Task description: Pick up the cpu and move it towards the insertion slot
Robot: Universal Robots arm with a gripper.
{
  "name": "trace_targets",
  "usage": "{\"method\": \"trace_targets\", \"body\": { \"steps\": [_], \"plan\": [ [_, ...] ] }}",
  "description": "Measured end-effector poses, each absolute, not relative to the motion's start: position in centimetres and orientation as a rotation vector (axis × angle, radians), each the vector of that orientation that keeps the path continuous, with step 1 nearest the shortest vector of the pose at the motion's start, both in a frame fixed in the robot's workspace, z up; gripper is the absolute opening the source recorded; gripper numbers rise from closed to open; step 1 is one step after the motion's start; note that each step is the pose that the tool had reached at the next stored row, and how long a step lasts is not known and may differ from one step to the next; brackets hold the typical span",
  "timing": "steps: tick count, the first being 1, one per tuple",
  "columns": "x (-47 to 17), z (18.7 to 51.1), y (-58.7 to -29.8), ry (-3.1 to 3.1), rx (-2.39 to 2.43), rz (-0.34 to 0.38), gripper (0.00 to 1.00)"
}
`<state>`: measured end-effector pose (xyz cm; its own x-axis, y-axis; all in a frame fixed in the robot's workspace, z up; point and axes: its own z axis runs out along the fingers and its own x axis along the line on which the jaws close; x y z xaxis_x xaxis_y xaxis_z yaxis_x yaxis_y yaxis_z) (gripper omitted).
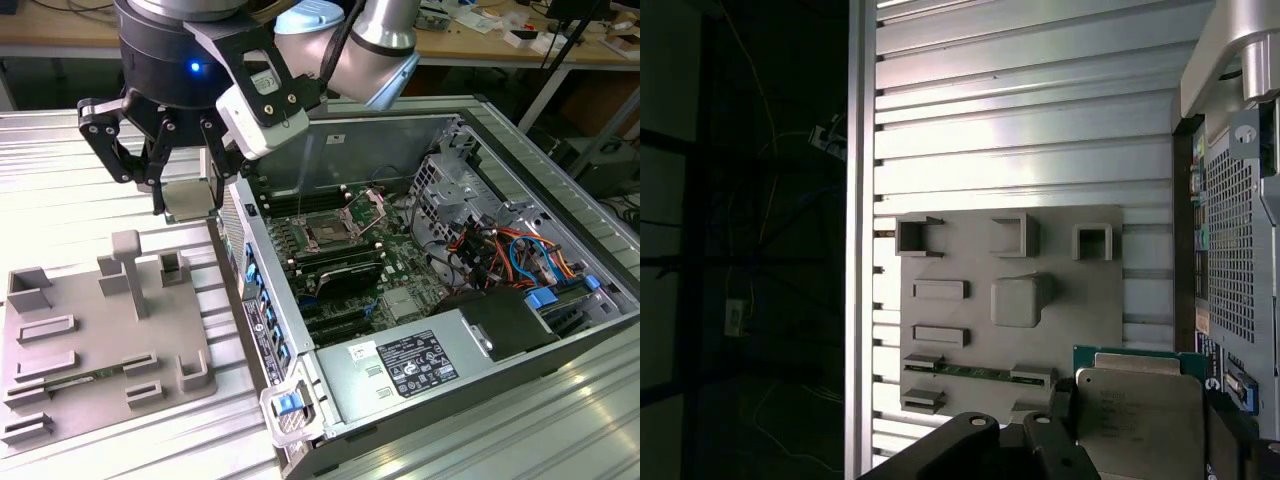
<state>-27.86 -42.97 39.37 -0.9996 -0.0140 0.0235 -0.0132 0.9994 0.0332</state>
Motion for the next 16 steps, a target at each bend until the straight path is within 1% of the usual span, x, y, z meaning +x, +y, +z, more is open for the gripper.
{"method": "trace_targets", "body": {
  "steps": [16],
  "plan": [
    [-26.1, 39.4, -43.0, -3.117, 0.021, -0.051, 0.55]
  ]
}}
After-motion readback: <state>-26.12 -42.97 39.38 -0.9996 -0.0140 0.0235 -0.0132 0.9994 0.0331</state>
